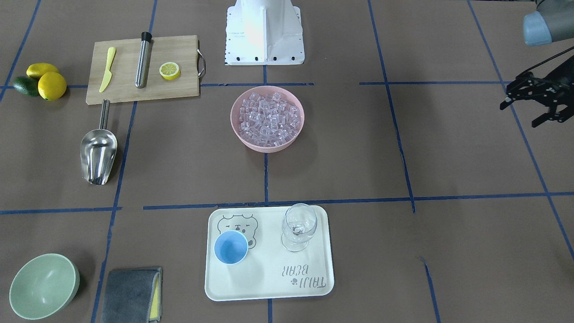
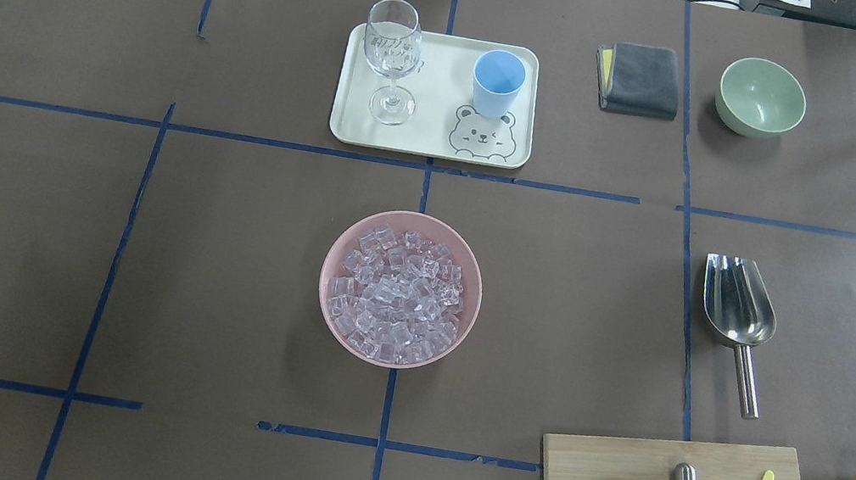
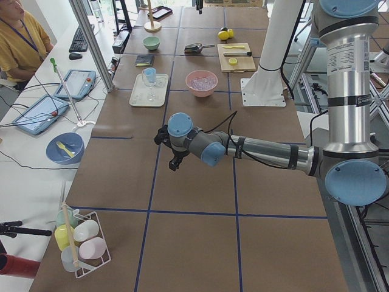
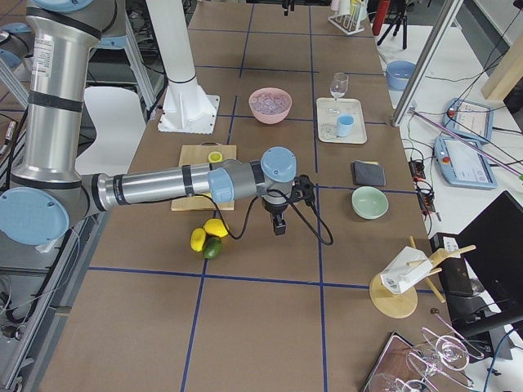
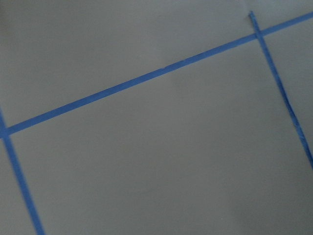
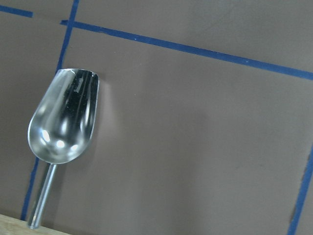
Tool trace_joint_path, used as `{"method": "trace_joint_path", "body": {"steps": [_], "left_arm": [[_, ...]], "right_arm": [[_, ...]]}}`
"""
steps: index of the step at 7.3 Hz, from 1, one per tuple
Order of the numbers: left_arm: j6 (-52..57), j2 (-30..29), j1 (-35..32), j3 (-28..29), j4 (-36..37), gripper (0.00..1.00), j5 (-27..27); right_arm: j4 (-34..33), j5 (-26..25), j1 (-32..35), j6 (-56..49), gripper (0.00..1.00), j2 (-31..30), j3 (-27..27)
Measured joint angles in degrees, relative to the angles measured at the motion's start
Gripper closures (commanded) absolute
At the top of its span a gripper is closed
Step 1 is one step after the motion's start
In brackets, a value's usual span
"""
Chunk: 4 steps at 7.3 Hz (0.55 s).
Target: Put ice in cup with scoop
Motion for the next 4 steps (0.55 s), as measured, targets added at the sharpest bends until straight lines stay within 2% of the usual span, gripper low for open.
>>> {"method": "trace_joint_path", "body": {"steps": [1, 2, 4], "left_arm": [[0.0, -0.4, 3.3, 0.4, -7.3, 0.00, 0.0], [-0.1, -1.9, 6.9, 1.3, -14.4, 0.00, 0.0], [-0.3, -8.5, 13.8, 4.1, -22.5, 0.00, 0.6]], "right_arm": [[2.6, -0.4, -3.4, 7.8, 0.00, -0.1, 1.6], [8.4, -2.3, -7.4, 17.3, 0.00, -0.5, 2.3], [19.3, -10.0, -17.5, 34.3, 0.00, -1.6, 2.7]]}}
